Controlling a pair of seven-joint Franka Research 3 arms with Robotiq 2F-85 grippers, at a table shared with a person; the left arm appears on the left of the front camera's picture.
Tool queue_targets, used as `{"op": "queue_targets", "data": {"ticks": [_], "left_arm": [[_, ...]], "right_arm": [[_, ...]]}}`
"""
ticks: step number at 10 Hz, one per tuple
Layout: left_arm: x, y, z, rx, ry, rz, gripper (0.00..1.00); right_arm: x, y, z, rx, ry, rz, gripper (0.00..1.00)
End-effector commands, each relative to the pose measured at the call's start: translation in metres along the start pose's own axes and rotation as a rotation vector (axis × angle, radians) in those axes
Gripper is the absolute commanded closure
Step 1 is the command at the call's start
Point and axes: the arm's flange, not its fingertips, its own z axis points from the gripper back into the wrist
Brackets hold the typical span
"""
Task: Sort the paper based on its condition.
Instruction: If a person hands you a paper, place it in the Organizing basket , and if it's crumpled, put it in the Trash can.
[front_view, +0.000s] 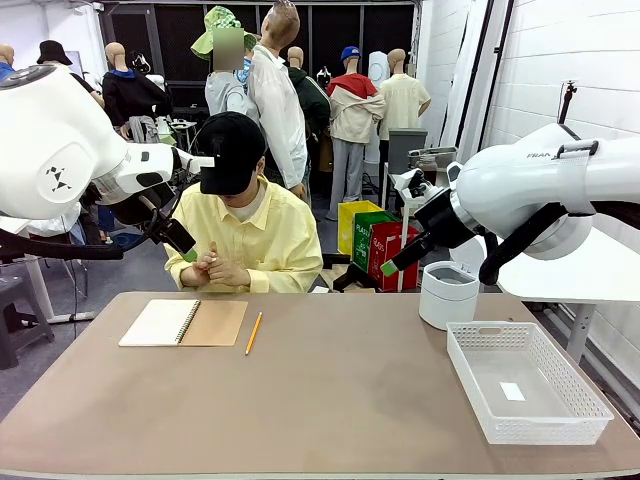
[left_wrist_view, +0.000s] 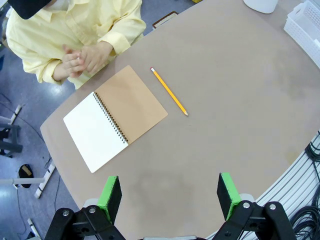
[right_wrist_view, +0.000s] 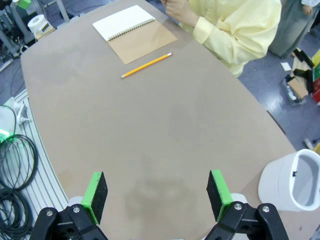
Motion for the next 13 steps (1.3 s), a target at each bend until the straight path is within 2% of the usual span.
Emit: {"op": "queue_targets", "data": {"ticks": [1,13], "left_arm": [[-0.0002,0.0006,0.0,0.004,0.003,0.005,0.0],[-0.0002,0.0006,0.0,0.004,0.003,0.005,0.0]], "right_arm": [[-0.0009,-0.0006,-0.0002,0.013,-0.001,0.001,0.0],[-0.0009,-0.0006,-0.0002,0.013,-0.001,0.001,0.0]]}}
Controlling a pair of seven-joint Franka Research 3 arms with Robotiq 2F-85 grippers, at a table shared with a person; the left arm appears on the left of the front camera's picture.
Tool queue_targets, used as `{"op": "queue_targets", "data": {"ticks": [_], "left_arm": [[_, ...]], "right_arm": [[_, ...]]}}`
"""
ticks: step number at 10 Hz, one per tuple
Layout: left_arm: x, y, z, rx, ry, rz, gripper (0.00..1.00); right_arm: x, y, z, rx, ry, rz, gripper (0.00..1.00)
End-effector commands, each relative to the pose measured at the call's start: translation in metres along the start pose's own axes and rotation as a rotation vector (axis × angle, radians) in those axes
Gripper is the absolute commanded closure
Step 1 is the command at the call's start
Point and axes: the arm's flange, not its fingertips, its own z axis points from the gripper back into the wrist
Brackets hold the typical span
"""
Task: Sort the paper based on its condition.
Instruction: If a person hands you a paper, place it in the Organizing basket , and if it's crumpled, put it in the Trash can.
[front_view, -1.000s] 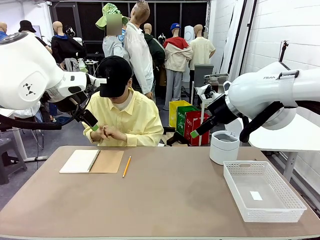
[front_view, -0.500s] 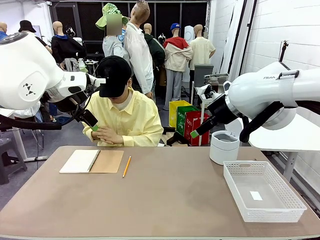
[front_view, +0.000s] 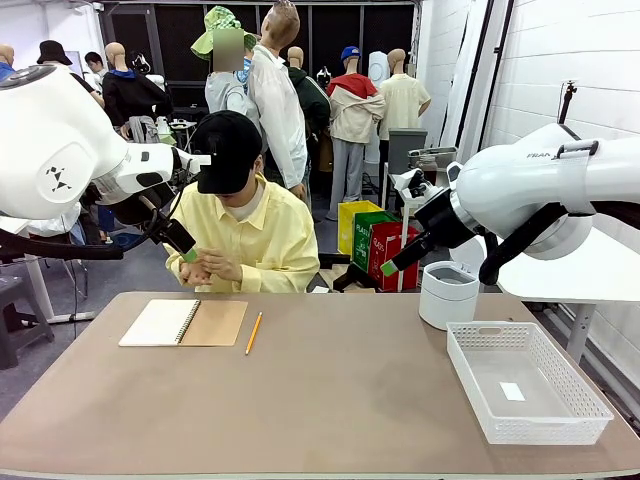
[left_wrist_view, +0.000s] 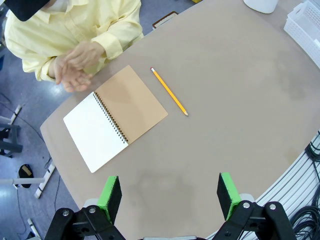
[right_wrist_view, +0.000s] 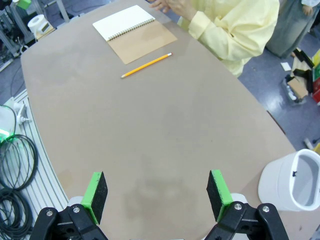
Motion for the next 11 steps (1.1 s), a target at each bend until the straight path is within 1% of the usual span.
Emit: {"op": "queue_targets", "data": {"ticks": [1,11], "left_arm": [[-0.0002,0.0006,0.0,0.004,0.003,0.005,0.0],[-0.0002,0.0006,0.0,0.004,0.003,0.005,0.0]], "right_arm": [[-0.0009,-0.0006,-0.0002,0.013,-0.001,0.001,0.0],[-0.0009,-0.0006,-0.0002,0.013,-0.001,0.001,0.0]]}}
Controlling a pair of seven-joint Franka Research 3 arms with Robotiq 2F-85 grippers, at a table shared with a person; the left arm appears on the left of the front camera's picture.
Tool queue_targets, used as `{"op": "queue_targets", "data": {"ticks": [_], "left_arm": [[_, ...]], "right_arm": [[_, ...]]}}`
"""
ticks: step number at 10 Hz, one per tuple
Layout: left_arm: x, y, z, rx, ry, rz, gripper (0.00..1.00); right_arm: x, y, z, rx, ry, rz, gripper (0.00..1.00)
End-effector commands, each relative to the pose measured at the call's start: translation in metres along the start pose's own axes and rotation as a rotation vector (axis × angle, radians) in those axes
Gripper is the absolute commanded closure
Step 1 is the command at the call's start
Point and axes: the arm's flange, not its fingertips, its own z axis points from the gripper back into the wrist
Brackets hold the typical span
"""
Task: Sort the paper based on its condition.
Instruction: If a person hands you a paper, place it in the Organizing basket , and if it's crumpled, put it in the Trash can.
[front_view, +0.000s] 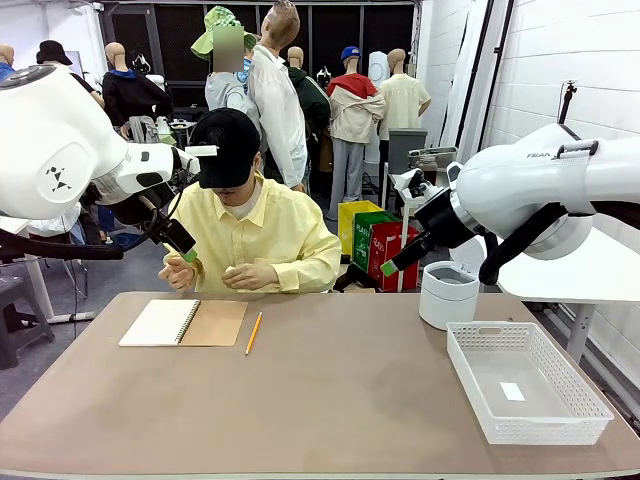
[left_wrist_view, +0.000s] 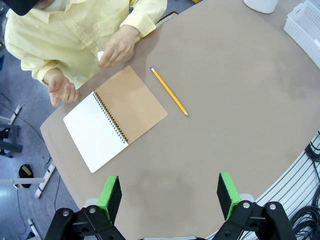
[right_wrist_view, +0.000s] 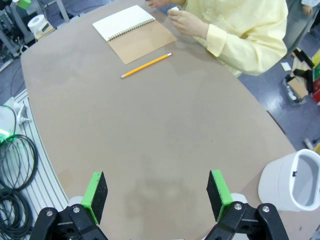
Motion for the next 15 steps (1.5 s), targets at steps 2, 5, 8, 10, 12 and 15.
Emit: {"op": "queue_targets", "data": {"ticks": [2,5,8,10,12,15], "left_arm": [[-0.0002,0.0006,0.0,0.004,0.003,0.005,0.0],[-0.0002,0.0006,0.0,0.004,0.003,0.005,0.0],[-0.0002,0.0006,0.0,0.004,0.003,0.005,0.0],[-0.0002,0.0006,0.0,0.004,0.003,0.005,0.0],[-0.0002,0.0006,0.0,0.004,0.003,0.005,0.0],[-0.0002,0.0006,0.0,0.004,0.003,0.005,0.0]], "right_arm": [[-0.0009,-0.0006,-0.0002,0.013,-0.001,0.001,0.0],[-0.0009,-0.0006,-0.0002,0.013,-0.001,0.001,0.0],[-0.0009,-0.0006,-0.0002,0.013,-0.001,0.001,0.0],[-0.0009,-0.0006,-0.0002,0.013,-0.001,0.001,0.0],[-0.0009,-0.0006,-0.0002,0.013,-0.001,0.001,0.0],[-0.0009,-0.0006,-0.0002,0.013,-0.001,0.001,0.0]]}}
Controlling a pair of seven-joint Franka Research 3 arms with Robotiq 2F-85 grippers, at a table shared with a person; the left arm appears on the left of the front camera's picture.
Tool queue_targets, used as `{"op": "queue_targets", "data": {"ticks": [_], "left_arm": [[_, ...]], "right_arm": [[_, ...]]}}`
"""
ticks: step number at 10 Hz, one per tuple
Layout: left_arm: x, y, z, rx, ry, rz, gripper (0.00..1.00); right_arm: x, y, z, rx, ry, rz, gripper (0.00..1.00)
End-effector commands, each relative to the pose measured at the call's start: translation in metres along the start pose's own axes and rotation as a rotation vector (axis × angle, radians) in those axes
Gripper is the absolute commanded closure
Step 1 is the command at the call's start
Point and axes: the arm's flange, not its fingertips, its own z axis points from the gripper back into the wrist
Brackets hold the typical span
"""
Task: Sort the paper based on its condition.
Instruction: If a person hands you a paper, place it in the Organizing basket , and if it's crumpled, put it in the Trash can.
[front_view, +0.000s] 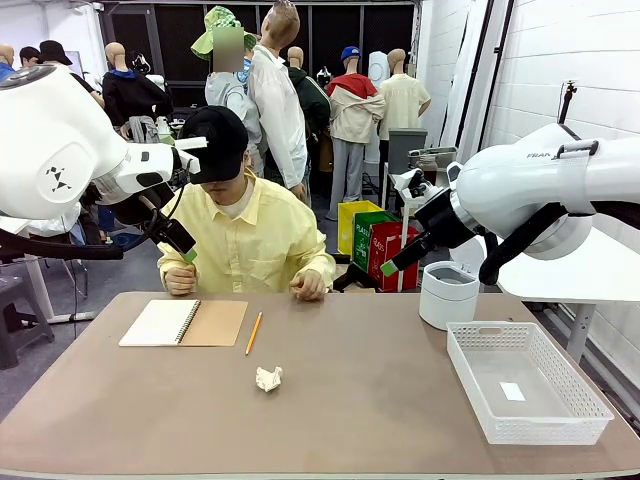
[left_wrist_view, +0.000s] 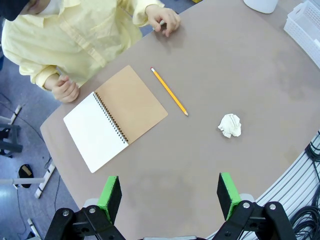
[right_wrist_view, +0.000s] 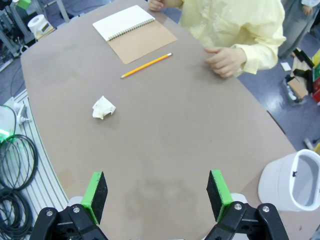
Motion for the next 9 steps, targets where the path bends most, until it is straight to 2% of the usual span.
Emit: {"op": "queue_targets", "data": {"ticks": [1,4,9], "left_arm": [[0.0,0.001,0.0,0.004,0.003,0.005,0.0],[0.0,0.001,0.0,0.004,0.003,0.005,0.0],[0.0,0.001,0.0,0.004,0.003,0.005,0.0]], "right_arm": [[0.0,0.0,0.0,0.0,0.0,0.0,0.0],[0.02,0.011,-0.021,0.01,0.049,0.049,0.0],[0.053,0.038,-0.101,0.077,0.192,0.171,0.0]]}}
